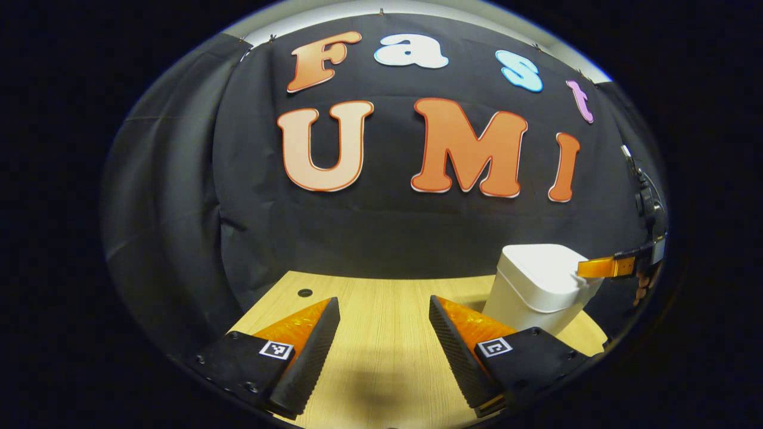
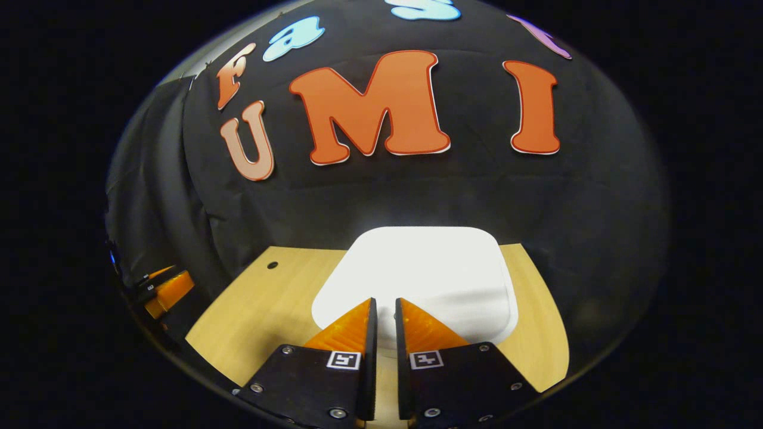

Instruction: Press the lid of the desktop garbage bin to open it, pick up the crumpled paper on the desktop and throw it into the bin, then pick up the pop can on the desktop and drop it into the bin, and finally close the garbage bin lid.

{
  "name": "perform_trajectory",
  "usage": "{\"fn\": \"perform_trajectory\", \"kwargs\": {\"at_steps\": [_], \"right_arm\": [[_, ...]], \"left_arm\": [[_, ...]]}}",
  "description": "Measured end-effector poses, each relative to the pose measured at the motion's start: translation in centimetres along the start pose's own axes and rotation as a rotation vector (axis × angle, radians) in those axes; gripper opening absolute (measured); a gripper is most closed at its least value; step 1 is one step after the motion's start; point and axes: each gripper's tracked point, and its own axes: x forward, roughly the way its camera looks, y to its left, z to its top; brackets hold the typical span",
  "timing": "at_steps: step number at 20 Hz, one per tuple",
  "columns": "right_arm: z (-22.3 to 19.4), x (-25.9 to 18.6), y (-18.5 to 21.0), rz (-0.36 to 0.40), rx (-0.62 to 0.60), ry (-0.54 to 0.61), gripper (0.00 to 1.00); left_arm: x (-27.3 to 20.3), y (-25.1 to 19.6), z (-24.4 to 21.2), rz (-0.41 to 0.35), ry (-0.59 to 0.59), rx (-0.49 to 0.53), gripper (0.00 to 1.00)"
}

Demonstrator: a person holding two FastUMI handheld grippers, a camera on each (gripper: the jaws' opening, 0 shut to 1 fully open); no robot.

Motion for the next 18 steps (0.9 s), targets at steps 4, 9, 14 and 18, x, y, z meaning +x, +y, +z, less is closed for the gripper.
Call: {"fn": "perform_trajectory", "kwargs": {"at_steps": [4, 9, 14, 18], "right_arm": [[2.6, -1.4, 1.0, 0.026, -0.062, -0.112, 0.17], [4.9, -2.9, 3.3, 0.098, -0.077, -0.191, 0.46], [5.8, -4.2, 4.4, 0.11, -0.151, -0.256, 0.81], [5.9, -5.0, 5.5, 0.087, -0.188, -0.289, 0.88]], "left_arm": [[-0.4, -0.8, 2.0, 0.016, -0.051, 0.02, 0.96], [-1.6, -2.4, 4.8, 0.017, -0.12, 0.012, 0.96], [-2.9, -3.1, 7.0, 0.029, -0.184, 0.026, 0.96], [-3.2, -2.7, 7.4, 0.012, -0.212, 0.039, 0.96]]}}
